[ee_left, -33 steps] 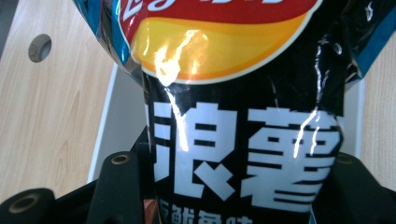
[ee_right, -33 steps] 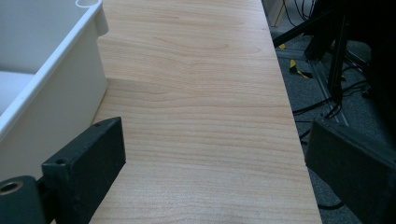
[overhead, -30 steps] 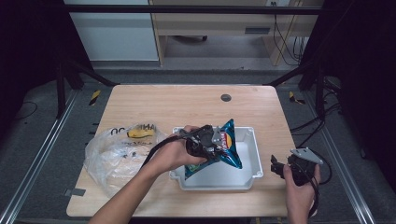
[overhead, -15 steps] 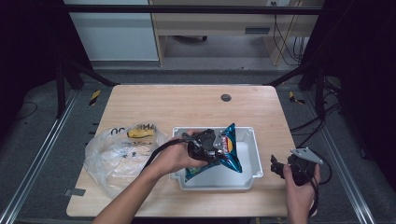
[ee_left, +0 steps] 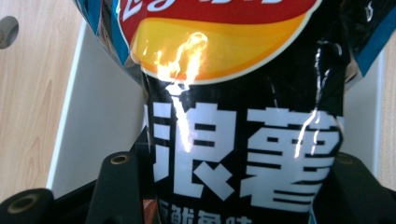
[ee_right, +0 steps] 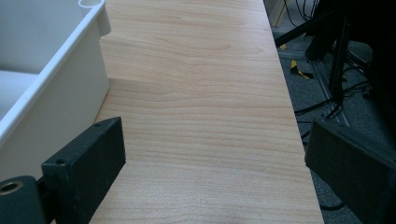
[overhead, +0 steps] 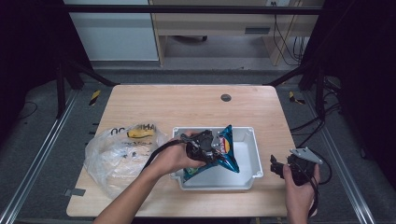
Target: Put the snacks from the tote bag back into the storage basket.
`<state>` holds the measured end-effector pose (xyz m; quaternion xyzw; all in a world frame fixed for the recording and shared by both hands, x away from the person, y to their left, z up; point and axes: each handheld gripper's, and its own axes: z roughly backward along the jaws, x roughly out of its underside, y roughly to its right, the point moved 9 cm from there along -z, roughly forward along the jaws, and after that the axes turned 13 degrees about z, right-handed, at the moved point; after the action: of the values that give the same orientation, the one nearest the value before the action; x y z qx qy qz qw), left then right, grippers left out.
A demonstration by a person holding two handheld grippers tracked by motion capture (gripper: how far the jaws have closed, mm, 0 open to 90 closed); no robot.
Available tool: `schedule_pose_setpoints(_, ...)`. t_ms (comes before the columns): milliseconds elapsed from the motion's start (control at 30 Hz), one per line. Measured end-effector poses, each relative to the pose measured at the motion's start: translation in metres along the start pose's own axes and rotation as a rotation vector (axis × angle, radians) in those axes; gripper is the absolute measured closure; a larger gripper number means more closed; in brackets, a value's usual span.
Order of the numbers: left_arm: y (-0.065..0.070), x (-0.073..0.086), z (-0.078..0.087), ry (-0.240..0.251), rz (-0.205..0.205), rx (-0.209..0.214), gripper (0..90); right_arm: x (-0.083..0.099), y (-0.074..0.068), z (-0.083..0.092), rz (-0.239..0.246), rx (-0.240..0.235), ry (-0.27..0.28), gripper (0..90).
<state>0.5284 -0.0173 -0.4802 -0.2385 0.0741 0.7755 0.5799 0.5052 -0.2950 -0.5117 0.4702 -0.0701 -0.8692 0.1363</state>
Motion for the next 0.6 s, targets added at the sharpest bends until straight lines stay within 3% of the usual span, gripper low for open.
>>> schedule_pose_setpoints(600,-0.0034,0.0089,-0.0078,-0.011,0.011,0.005,45.3,0.0002,-0.0005,-0.0002,0.002,-0.002,-0.002,5.5)
